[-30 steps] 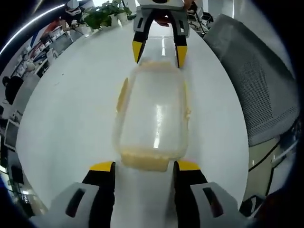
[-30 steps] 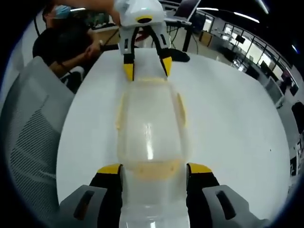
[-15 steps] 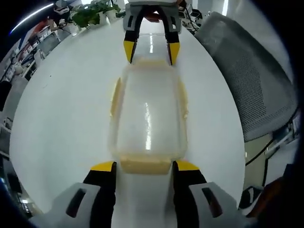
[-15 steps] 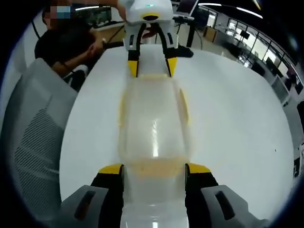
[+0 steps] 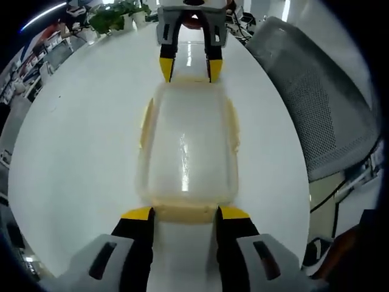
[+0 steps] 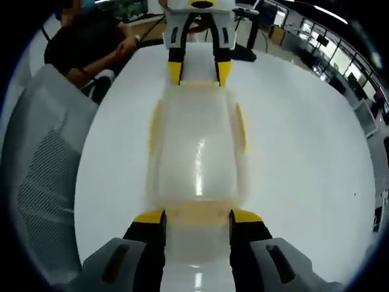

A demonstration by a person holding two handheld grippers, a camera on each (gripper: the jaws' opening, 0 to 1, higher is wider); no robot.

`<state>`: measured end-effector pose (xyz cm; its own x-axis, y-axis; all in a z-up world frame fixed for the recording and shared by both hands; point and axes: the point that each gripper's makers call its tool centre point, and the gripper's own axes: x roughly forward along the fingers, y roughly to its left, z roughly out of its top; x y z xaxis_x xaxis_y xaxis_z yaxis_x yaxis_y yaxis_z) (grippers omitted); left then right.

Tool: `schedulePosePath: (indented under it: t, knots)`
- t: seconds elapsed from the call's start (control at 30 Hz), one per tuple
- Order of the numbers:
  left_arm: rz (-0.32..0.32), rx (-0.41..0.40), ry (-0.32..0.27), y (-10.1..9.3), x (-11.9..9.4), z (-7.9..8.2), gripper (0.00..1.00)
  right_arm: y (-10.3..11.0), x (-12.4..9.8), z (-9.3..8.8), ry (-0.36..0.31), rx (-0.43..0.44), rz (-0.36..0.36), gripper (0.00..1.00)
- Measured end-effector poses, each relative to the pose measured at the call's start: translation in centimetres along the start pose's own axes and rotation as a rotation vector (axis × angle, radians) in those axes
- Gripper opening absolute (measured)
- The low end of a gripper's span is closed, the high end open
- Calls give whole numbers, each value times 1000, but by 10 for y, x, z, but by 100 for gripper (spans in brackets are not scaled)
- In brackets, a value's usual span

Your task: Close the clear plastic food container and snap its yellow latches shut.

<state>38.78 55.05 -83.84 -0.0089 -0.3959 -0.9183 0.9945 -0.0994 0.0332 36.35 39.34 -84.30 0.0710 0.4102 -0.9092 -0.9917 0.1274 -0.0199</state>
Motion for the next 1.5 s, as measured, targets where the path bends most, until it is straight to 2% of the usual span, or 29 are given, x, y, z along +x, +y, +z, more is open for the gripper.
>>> schedulePosePath:
  t: [0.3, 0.53, 0.7, 0.87, 1.0, 1.5]
  knots:
    - [-4, -18, 22, -1, 1, 0, 39, 2, 0, 0, 19, 9, 4, 40]
    - [-9, -1, 27, -2, 1, 0, 40, 3, 0, -1, 26, -10, 14, 40]
    - [-11, 10, 53, -3, 2, 0, 40, 3, 1, -1, 56, -14, 19, 41]
    - [-23, 36, 54, -3, 1, 1, 40, 0, 0, 0, 38, -17, 29, 41]
    - [-22, 33, 72, -1, 0, 0, 40, -1, 0, 1, 40, -21, 33, 41]
    - [-9, 26, 72, 2, -3, -1, 39, -4, -1, 3, 41, 4, 25, 38]
